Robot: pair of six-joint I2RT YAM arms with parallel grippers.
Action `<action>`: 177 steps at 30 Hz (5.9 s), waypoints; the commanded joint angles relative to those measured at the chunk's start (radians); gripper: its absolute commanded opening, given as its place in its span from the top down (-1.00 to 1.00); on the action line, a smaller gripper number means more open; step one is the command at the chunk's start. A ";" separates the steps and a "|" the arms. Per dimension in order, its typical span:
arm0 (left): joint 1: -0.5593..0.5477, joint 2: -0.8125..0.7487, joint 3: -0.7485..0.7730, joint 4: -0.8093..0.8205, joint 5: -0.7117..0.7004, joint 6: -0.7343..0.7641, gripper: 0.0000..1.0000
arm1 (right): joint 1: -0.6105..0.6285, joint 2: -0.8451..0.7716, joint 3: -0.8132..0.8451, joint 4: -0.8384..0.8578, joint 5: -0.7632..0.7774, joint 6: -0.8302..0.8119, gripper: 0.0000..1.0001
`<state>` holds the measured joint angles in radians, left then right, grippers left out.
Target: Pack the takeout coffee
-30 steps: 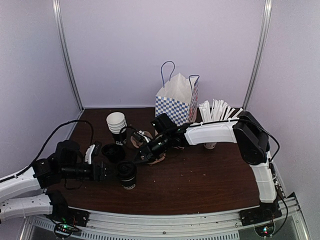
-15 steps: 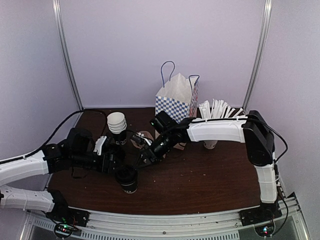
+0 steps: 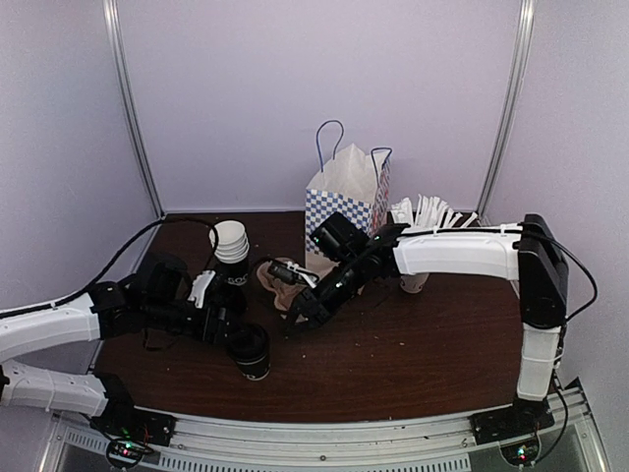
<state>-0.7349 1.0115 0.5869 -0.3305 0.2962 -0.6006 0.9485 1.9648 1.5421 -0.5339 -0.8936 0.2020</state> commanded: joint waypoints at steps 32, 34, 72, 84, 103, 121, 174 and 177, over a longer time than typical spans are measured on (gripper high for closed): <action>-0.091 -0.317 -0.179 -0.041 -0.182 -0.277 -0.34 | 0.013 0.254 0.340 -0.112 -0.121 -0.150 -0.03; -0.072 -0.293 -0.157 -0.052 -0.188 -0.250 -0.34 | 0.013 0.222 0.282 -0.087 -0.130 -0.127 -0.03; -0.020 -0.290 -0.199 0.032 -0.106 -0.566 -0.11 | -0.068 0.120 0.042 0.198 -0.095 0.154 0.26; -0.031 -0.267 -0.193 0.059 -0.089 -0.597 -0.15 | -0.068 0.154 0.054 0.228 -0.083 0.199 0.42; -0.046 -0.130 -0.224 0.103 -0.064 -0.611 -0.08 | -0.064 0.151 -0.014 0.233 -0.121 0.213 0.47; -0.046 -0.012 -0.387 0.228 -0.074 -0.595 0.57 | -0.052 0.226 -0.103 0.259 -0.169 0.252 0.53; -0.211 0.284 -0.467 0.232 -0.246 -0.588 1.00 | -0.044 0.362 -0.027 0.147 0.102 0.395 0.60; -0.217 0.251 -0.473 0.174 -0.251 -0.616 1.00 | -0.040 0.372 -0.039 0.149 0.125 0.413 0.62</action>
<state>-0.8822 1.1320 0.2558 0.4393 -0.0940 -1.1782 0.8894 2.1761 1.5597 -0.3500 -1.1759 0.5987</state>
